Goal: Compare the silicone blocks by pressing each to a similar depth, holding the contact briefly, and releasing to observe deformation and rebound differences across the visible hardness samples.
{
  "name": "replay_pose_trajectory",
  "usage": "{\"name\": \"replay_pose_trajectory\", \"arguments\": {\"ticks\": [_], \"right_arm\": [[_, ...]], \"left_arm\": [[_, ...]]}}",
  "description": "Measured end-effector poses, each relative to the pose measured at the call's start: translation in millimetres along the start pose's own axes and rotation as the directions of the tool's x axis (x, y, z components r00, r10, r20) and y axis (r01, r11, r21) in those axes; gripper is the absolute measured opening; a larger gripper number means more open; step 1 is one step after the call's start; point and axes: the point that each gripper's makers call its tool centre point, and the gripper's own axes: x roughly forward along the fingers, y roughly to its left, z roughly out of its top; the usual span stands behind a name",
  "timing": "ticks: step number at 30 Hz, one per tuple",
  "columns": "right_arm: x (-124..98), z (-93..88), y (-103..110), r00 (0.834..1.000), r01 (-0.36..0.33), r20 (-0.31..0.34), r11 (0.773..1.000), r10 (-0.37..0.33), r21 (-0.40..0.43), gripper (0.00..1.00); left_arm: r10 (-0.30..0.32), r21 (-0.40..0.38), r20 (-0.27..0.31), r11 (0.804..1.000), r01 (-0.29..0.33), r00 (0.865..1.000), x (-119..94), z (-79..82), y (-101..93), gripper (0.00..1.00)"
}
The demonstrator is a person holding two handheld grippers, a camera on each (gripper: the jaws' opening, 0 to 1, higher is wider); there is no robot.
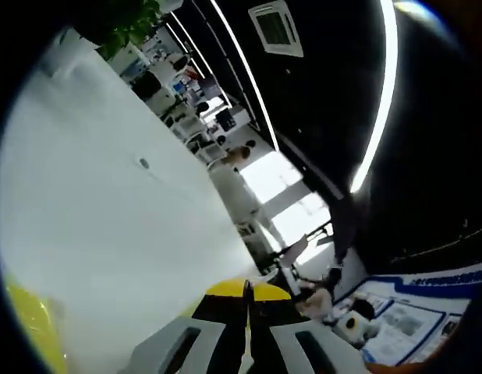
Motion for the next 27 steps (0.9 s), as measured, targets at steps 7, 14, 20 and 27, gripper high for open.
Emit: {"name": "replay_pose_trajectory", "arguments": {"ticks": [7,14,20,27], "right_arm": [[1,-7.1,1,1.0,0.002,-0.024,1.0,-0.002,0.0,0.96],[3,-15.2,3,0.999,-0.003,-0.044,1.0,0.003,0.011,0.96],[2,-15.8,3,0.999,0.002,-0.038,1.0,-0.002,0.016,0.96],[1,-19.3,8,0.999,0.002,-0.043,1.0,-0.001,0.02,0.96]], "left_arm": [[0.051,-0.122,0.04,0.992,-0.045,0.998,-2,4.8,31.4,0.0],[0.146,0.024,0.047,0.989,-0.148,0.988,0,6.1,56.3,0.0],[0.237,0.246,0.068,0.937,-0.247,0.969,-2,8.4,76.1,0.0],[0.344,0.259,0.032,0.904,-0.34,0.938,-6,-6.3,103.9,0.0]]}}
